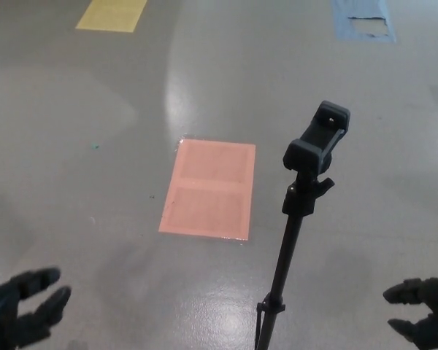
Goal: The robot uses its left hand to grab the top of a phone stand kept on the floor and rotates it anti-clockwise
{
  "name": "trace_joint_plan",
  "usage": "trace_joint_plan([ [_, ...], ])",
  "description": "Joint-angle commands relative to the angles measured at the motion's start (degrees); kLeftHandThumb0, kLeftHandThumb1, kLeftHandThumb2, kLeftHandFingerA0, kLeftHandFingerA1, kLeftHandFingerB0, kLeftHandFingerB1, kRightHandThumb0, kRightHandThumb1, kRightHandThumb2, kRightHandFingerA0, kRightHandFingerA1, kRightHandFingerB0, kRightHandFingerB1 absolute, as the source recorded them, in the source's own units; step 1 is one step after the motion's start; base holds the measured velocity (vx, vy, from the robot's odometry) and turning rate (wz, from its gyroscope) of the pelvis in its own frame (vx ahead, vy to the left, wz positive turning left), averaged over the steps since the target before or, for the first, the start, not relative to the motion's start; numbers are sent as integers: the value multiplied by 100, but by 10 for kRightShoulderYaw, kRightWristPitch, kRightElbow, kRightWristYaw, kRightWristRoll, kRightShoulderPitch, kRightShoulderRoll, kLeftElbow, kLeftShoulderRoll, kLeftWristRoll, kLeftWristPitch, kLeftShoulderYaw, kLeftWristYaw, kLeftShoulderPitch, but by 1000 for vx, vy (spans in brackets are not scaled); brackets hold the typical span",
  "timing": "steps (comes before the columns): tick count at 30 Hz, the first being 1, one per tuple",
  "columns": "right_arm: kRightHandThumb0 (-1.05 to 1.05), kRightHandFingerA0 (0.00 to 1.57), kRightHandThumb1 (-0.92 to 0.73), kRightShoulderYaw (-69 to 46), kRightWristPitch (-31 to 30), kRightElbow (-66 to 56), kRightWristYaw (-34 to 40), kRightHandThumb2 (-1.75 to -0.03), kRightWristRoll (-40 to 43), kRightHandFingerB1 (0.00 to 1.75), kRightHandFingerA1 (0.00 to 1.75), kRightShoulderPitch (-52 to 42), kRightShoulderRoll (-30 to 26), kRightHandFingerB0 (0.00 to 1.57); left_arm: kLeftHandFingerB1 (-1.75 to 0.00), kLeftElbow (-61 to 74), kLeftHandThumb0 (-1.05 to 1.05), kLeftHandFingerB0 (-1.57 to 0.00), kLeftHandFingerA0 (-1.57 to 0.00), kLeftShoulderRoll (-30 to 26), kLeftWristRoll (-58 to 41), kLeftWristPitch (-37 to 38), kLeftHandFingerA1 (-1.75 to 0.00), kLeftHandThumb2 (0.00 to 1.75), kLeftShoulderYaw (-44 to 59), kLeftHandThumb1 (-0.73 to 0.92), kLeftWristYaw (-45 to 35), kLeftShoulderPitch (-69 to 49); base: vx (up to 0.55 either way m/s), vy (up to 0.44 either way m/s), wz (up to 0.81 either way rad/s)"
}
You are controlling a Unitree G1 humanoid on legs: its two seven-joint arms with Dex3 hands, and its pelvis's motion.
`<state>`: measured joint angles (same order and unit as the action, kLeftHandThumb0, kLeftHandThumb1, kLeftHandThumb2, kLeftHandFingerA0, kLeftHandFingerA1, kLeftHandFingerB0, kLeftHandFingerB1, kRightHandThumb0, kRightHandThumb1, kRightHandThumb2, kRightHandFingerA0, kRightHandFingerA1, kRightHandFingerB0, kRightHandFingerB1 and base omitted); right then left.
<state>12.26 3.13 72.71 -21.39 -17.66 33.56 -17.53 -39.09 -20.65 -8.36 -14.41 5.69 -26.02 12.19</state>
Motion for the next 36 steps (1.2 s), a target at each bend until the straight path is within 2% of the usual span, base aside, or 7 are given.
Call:
trace_joint_plan([
  [1,-45,30,-70,-27,12,3,41,-79,25,33,46,-76,5,8,-26,-182,-70,-4,-10,-62,130,241,-41,84,-57,55,118,-20,0,0,0],
  [7,-46,30,-69,-31,12,3,40,-79,23,34,45,-78,1,9,-25,-209,-69,-6,-10,-61,125,254,-41,83,-65,56,125,-3,0,0,0],
  [8,-46,30,-70,-29,11,1,41,-79,19,35,45,-79,0,9,-48,-213,-34,0,0,-59,125,266,-46,99,-67,45,127,-4,0,0,0],
  [11,-47,31,-70,-26,14,0,43,-79,12,35,46,-79,0,9,-29,-221,-68,-6,-21,-60,125,278,-43,84,-72,56,129,-3,0,0,0],
  [16,-46,30,-70,-25,21,-2,42,-79,10,35,46,-83,-2,10,-48,-232,-34,0,0,-60,128,291,-46,98,-81,43,131,3,0,0,0],
  [30,-46,29,-70,-36,17,-6,41,-80,15,36,46,-74,-3,11,-30,-260,-69,-6,-22,-63,136,299,-45,84,-97,56,133,31,0,0,0],
  [36,-46,29,-70,-42,17,-7,35,-79,14,36,46,-74,-8,11,-48,-281,-35,0,-1,-61,145,311,-46,98,-105,41,133,41,0,0,0],
])
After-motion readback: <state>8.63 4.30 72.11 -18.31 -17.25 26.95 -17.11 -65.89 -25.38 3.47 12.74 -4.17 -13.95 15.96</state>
